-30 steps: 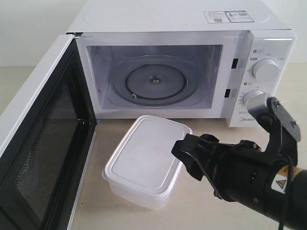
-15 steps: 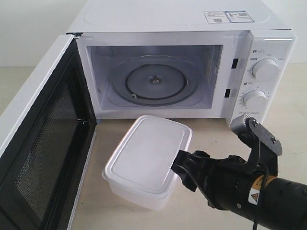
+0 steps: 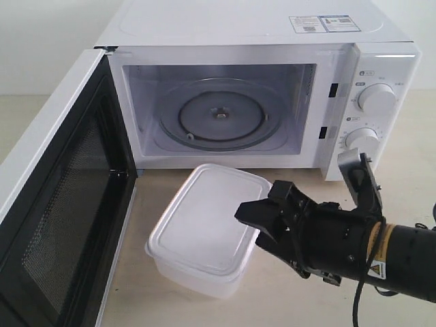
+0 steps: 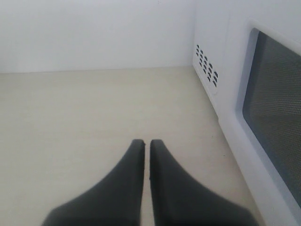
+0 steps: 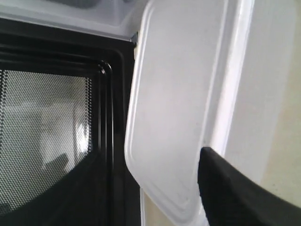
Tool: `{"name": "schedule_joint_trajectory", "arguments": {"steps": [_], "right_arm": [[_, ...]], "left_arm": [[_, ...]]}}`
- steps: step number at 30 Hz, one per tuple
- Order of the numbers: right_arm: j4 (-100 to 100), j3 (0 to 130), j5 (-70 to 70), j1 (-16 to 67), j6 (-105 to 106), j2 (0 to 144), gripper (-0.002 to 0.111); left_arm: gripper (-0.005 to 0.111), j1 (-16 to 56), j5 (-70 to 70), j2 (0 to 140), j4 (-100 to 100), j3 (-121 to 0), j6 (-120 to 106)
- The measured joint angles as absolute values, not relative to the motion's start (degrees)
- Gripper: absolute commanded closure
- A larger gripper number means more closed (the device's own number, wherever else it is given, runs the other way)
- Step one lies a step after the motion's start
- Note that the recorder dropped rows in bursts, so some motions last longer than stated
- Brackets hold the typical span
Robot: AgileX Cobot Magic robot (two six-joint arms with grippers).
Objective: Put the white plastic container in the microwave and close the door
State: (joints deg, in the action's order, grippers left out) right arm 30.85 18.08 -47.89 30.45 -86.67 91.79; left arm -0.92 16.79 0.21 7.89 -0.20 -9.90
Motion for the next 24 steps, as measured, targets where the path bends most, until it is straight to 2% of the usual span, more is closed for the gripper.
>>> {"name": "schedule_joint_trajectory", "arguments": {"steps": [14,24], "right_arm": [[34.63,18.18,-49.80,27.57,-85.40,98.41,0.056],[37.13,23.94,-46.12,26.79,-87.00,100.54,0.056]], "left_arm": [[0.102,-0.92,16.79,0.21,7.89,-0.20,-9.90],[0.102,-0.92,16.79,0.21,7.89,-0.20,-9.90]]}}
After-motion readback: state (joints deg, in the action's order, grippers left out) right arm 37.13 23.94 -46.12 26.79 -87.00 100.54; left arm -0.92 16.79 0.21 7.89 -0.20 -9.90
